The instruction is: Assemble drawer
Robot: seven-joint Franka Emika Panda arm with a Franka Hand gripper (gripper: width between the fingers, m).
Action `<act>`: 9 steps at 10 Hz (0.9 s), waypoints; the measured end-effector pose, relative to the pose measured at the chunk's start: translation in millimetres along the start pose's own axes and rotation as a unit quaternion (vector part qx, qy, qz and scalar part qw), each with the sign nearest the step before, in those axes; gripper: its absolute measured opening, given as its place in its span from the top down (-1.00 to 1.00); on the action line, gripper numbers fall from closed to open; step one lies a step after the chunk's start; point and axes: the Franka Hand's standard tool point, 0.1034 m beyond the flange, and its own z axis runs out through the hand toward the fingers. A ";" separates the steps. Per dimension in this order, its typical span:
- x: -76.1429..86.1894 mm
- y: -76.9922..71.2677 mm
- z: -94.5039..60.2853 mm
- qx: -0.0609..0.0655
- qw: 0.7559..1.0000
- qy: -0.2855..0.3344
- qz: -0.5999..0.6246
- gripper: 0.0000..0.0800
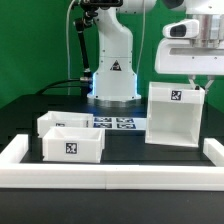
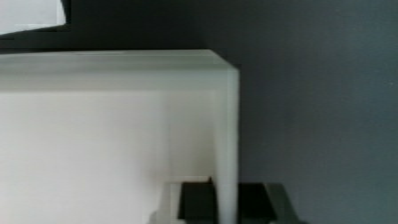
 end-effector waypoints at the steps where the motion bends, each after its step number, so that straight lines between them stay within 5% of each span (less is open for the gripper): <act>1: 3.5 2.9 -0.3 0.002 1.000 0.000 -0.017 0.91; 9: 97.6 9.7 -7.9 0.021 0.999 0.032 -0.031 0.91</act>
Offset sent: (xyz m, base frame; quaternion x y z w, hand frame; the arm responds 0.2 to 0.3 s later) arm 0.0475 -0.0148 -0.0071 -0.0076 -0.0070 -0.0233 0.9997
